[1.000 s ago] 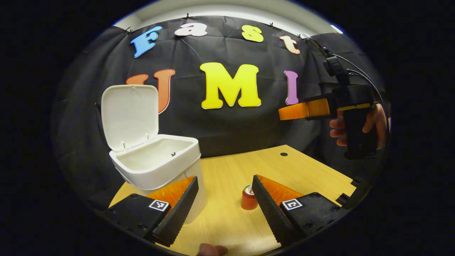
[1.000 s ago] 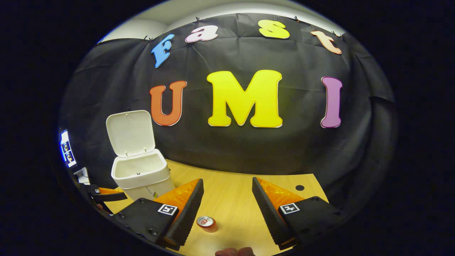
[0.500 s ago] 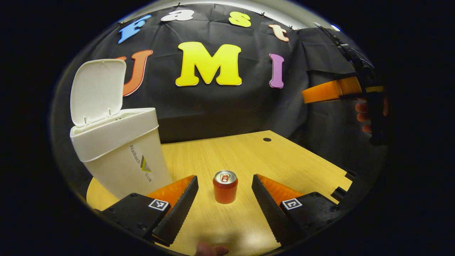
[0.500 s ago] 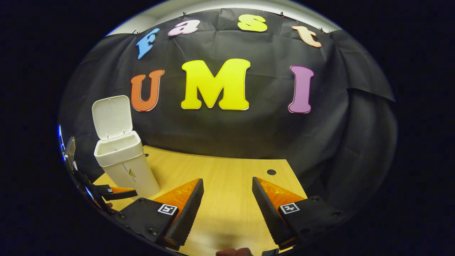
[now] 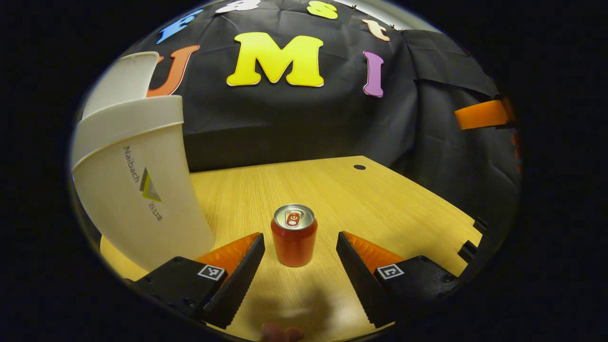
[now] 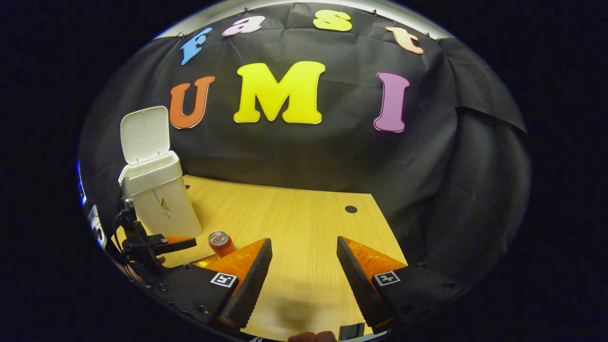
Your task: Press the lid of the desktop garbage bin to open it, pick up the crumpled paper on the desktop and throw it into the bin, then pick up the pop can on the desktop and drop it into the bin, and finally close the garbage bin lid.
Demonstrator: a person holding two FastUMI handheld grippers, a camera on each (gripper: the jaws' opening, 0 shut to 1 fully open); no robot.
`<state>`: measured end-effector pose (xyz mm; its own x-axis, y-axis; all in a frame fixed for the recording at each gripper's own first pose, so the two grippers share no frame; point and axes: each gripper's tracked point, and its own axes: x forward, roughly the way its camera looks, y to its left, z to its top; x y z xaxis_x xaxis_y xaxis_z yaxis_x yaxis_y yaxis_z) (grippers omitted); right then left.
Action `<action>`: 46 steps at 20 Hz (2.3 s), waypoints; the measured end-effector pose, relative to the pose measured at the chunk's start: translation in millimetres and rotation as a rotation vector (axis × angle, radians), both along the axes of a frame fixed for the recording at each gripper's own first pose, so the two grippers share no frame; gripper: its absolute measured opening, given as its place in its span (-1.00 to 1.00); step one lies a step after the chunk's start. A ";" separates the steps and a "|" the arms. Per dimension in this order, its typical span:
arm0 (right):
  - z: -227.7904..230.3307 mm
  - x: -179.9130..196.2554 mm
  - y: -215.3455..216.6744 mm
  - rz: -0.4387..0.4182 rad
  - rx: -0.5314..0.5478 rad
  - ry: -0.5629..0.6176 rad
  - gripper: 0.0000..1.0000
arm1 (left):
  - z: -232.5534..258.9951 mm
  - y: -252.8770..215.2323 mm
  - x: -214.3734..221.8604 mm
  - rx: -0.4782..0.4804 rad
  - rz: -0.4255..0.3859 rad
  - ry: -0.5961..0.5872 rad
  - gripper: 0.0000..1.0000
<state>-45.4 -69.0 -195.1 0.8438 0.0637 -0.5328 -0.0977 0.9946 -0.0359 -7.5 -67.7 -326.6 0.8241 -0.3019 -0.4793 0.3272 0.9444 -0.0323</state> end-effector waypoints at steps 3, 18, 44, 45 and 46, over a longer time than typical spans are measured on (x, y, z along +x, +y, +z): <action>-11.2 -9.0 -3.5 -0.001 -0.013 0.030 0.73 | -18.0 1.4 3.5 -0.008 0.018 0.032 1.00; -39.0 -7.0 -17.7 0.008 -0.039 0.134 0.77 | -55.3 -4.9 36.6 0.022 0.032 0.026 1.00; -16.6 5.9 -1.4 0.004 0.001 0.074 0.77 | 20.3 -16.0 42.7 0.042 -0.003 -0.060 0.70; -13.0 6.2 0.1 0.006 0.004 0.065 0.77 | 35.2 -19.3 41.4 0.036 -0.013 -0.077 0.69; -9.3 5.4 -0.8 0.006 0.000 0.055 0.77 | 51.8 -21.0 40.9 0.035 -0.015 -0.094 0.69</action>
<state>-40.0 -69.8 -204.5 0.8130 0.0683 -0.5782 -0.1051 0.9940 -0.0305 33.4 -88.7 -274.8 0.8613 -0.2994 -0.4104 0.3416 0.9393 0.0317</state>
